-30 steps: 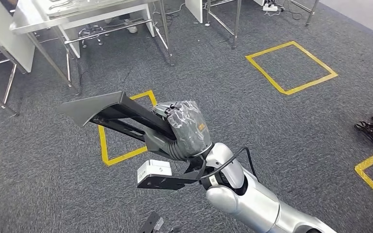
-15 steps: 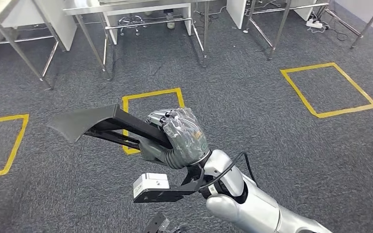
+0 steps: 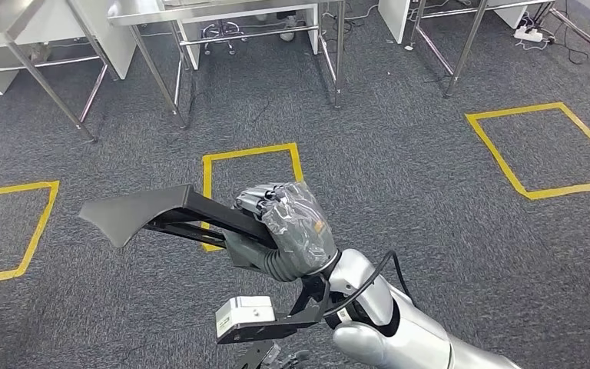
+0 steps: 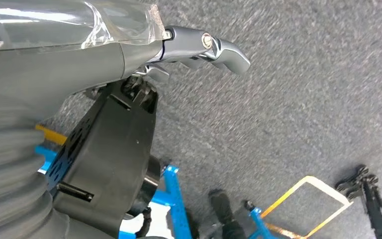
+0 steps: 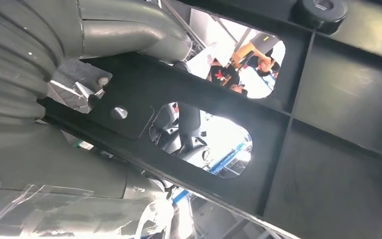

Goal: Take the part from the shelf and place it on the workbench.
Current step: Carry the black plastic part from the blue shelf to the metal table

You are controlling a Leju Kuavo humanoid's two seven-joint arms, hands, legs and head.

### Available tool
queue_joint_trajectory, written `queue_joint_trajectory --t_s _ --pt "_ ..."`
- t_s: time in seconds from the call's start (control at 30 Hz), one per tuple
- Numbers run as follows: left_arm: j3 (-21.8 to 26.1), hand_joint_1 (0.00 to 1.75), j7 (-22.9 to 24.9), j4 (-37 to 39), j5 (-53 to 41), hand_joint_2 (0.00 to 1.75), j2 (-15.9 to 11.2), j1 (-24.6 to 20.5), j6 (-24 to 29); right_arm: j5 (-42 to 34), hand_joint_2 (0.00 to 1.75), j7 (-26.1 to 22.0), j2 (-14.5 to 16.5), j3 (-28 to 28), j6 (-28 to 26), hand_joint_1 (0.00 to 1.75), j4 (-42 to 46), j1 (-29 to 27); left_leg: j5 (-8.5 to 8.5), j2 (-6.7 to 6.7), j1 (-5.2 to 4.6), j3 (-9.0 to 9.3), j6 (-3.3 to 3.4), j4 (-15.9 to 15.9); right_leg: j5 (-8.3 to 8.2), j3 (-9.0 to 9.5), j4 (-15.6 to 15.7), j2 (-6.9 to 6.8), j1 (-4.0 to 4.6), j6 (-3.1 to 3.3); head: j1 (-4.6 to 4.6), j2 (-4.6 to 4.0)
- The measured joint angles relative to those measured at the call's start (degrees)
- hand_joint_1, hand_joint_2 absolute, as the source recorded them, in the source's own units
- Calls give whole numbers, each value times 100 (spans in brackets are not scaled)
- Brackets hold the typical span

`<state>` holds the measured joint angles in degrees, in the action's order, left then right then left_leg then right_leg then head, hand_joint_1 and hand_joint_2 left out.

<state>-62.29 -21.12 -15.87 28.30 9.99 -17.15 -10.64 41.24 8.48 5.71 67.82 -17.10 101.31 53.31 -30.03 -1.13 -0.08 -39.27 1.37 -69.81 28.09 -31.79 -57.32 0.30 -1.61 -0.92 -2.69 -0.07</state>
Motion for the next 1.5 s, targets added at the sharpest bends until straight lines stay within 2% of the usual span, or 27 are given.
queue_joint_trajectory --t_s 0.03,0.1,0.17,0.23,0.3,0.37,0.43,0.47,0.5,0.57,0.6,0.63,0.67,0.7,0.73,0.77,0.8,0.87,0.93,1.0,1.07,1.1,1.13,1.23,1.27,1.4,1.5 --pt "0 0 1 0 3 175 -2 18 -1 4 175 -5 -5 1 -2 175 2 -15 55 9 1 -289 1 -292 93 116 8 -13 9 1 0 0" --pt "-2 0 9 0 7 175 -5 61 -2 19 175 -13 -13 -1 -6 175 3 -37 557 12 -12 -561 46 -157 288 399 48 -29 36 3 0 0" --pt "-4 0 16 0 -2 175 -17 90 -5 46 175 -23 -21 -4 -10 175 6 -51 1342 28 -53 -467 174 671 469 745 185 -31 61 2 3 -1" --pt "-6 0 20 -1 -21 175 -42 114 -13 67 175 -28 -51 -11 -28 175 20 -69 1700 70 -154 -262 333 1190 554 1049 432 -28 47 -48 12 -3" --pt "-10 0 26 -2 -28 175 -73 113 -18 74 175 -30 -68 -22 -49 175 53 -78 1559 101 -253 -41 455 1333 514 1258 608 -35 8 -123 15 -2" --pt "-13 0 31 -2 -19 175 -104 65 -13 79 175 -34 -61 -36 -55 175 98 -78 1304 80 -227 336 516 1685 270 1126 200 -38 0 -169 13 -1" --pt "-11 0 41 -4 -17 175 -123 39 -12 82 175 -42 -71 -42 -58 175 122 -89 1090 47 -156 752 514 1990 13 534 -717 -24 4 -227 16 -1" --pt "-11 0 52 -7 -22 175 -125 52 -13 83 175 -44 -85 -40 -60 175 121 -105 1015 32 -137 908 490 2044 37 182 -1102 -20 0 -255 19 -1" --pt "-13 0 63 -10 -28 175 -124 69 -15 84 175 -44 -97 -39 -61 175 120 -120 926 9 -113 1052 474 2078 216 -145 -1326 -19 -4 -283 20 0" --pt "-15 0 78 -13 -32 175 -123 105 -12 84 175 -44 -116 -39 -62 175 120 -149 706 -62 -53 1340 403 2098 713 -639 -1327 -21 -12 -348 20 0" --pt "-15 0 79 -13 -32 175 -124 118 -9 84 175 -44 -122 -39 -63 175 120 -157 580 -96 -19 1494 360 2097 845 -794 -1138 -24 -19 -395 20 0" --pt "-15 0 80 -13 -31 175 -124 132 -4 84 175 -44 -127 -37 -64 175 120 -167 442 -123 16 1650 308 2087 747 -892 -844 -31 -30 -449 20 0" --pt "-15 0 82 -13 -31 175 -124 150 -1 85 175 -44 -136 -36 -64 175 119 -183 291 -139 40 1773 252 2072 339 -945 -466 -45 -51 -497 20 0" --pt "-15 0 90 -13 -31 175 -125 168 4 85 175 -44 -152 -34 -66 175 119 -201 128 -150 51 1895 200 2013 -275 -970 -91 -82 -72 -509 20 -2" --pt "-16 0 99 -14 -30 175 -127 175 11 85 175 -43 -163 -28 -68 175 117 -213 -23 -161 45 1956 151 1967 -823 -991 135 -105 -87 -465 17 -3" --pt "-18 0 108 -15 -33 175 -131 173 17 85 175 -39 -164 -32 -76 175 121 -214 -136 -163 33 2003 104 1929 -1204 -1017 237 -110 -81 -391 -3 -4" --pt "-19 0 114 -16 -31 175 -134 157 24 85 175 -36 -161 -37 -84 175 127 -206 -187 -158 28 2014 72 1832 -1322 -1043 222 -108 -74 -295 -24 -4" --pt "-21 0 114 -18 -31 175 -139 123 31 89 175 -31 -140 -47 -96 175 138 -186 -78 -112 44 1828 33 1435 -1169 -1047 128 -68 -65 -146 -61 -3" --pt "-20 0 120 -21 -25 175 -140 110 37 93 175 -36 -140 -44 -96 175 139 -186 -49 -36 63 1404 -10 713 -1055 -958 128 -49 -79 -60 -61 -3" --pt "-20 0 136 -24 -14 175 -143 114 46 92 175 -40 -142 -44 -96 175 138 -190 -408 11 69 934 -69 117 -941 -842 128 -29 -76 -27 -61 -2" --pt "-20 0 161 -24 -5 175 -144 121 58 90 175 -43 -143 -43 -96 175 137 -200 -802 17 73 596 -92 -65 -825 -716 127 -22 -75 -31 -61 -2" --pt "-20 0 172 -24 -3 175 -144 124 62 90 175 -44 -143 -43 -96 175 137 -205 -819 19 74 519 -86 47 -768 -643 127 -21 -73 -37 -61 -2" --pt "-20 0 184 -24 2 175 -144 126 67 91 175 -44 -142 -43 -98 175 137 -207 -633 37 69 508 -62 312 -712 -561 128 -34 -68 -44 -61 -2" --pt "-20 0 199 -25 15 175 -146 122 75 92 175 -57 -147 -44 -106 175 135 -212 447 328 -13 610 76 1368 -569 -345 143 -101 -44 -77 -62 -3" --pt "-20 0 203 -26 19 175 -147 118 76 92 175 -64 -150 -44 -109 175 133 -217 652 409 -48 619 104 1547 -536 -307 155 -123 -39 -102 -62 -3" --pt "-20 0 216 -29 50 175 -143 118 73 84 175 -79 -152 -47 -110 175 122 -235 769 233 -63 701 155 1683 -386 -239 89 -244 -37 -237 -60 -2" --pt "-20 0 226 -31 66 175 -137 127 60 72 175 -83 -164 -48 -93 175 111 -262 789 52 -35 821 240 1733 52 -654 -835 -105 -30 -246 -56 -2"
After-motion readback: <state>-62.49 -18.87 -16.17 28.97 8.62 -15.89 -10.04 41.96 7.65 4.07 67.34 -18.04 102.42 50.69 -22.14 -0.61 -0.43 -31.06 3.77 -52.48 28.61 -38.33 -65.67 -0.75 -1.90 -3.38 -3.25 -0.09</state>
